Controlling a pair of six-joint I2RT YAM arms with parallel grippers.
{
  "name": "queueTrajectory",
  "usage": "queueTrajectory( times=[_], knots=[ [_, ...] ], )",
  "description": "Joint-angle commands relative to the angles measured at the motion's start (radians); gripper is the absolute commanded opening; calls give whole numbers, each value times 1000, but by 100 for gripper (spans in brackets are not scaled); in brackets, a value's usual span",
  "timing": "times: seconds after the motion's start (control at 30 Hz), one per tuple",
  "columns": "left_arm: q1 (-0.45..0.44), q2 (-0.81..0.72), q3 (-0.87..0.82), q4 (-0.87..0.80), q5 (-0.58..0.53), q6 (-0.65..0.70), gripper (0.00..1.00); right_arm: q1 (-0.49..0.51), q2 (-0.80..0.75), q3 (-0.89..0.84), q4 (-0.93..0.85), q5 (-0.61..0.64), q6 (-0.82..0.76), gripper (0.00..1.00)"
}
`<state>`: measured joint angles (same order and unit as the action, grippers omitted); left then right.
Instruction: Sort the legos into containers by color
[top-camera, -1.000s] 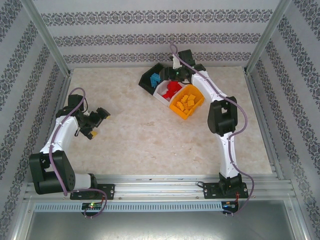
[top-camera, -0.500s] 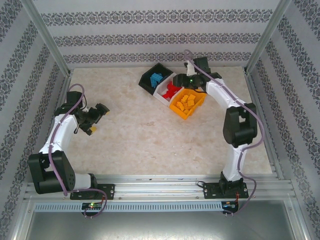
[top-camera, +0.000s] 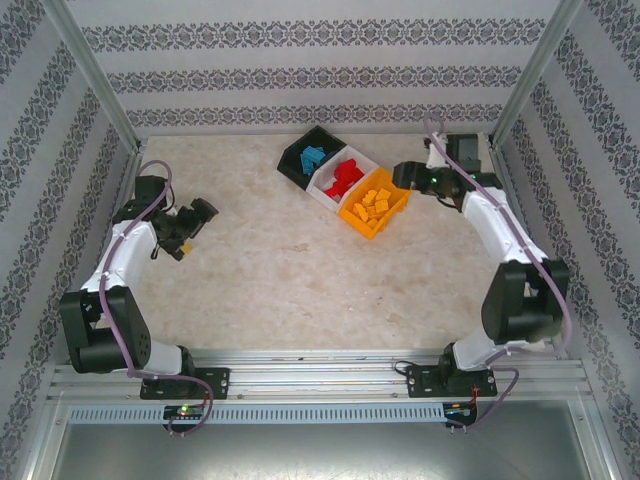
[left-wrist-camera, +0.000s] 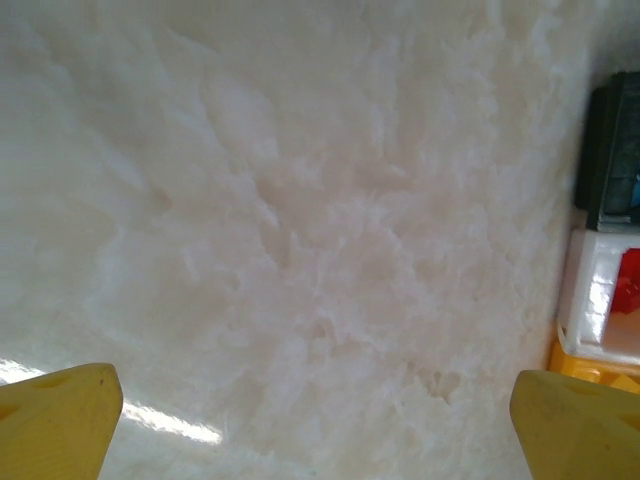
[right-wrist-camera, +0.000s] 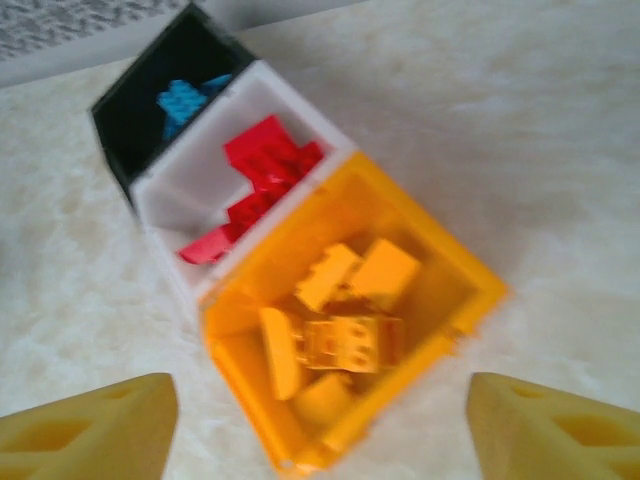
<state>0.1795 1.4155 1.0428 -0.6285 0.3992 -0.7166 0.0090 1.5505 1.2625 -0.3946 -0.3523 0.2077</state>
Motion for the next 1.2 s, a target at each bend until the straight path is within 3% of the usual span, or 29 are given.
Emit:
queueTrajectory(
  times=[0.0,0.23,0.43,0.57,0.87,1.1,1.17],
  knots=[
    [8,7,33,-27,-143,66,100,-34,-38,-126,51,98,-59,82],
    [5,-51,-61,72,-270,192,100,-63,-90,-441,461,140,-168,87],
    [-8,-50,-106,135,-300,277,100,-99,-43,-559,695,146,-163,87],
    [-15,-91,-171,268,-357,354,100,-106,-14,-630,875,137,-115,87],
    [-15,-178,-407,674,-435,507,100,-81,-46,-701,970,130,-155,89],
    [-15,-105,-652,1231,-387,577,100,-81,-43,-698,965,130,-154,90],
    [-18,-80,-673,1295,-381,573,100,-82,-42,-694,963,130,-153,90]
  ],
)
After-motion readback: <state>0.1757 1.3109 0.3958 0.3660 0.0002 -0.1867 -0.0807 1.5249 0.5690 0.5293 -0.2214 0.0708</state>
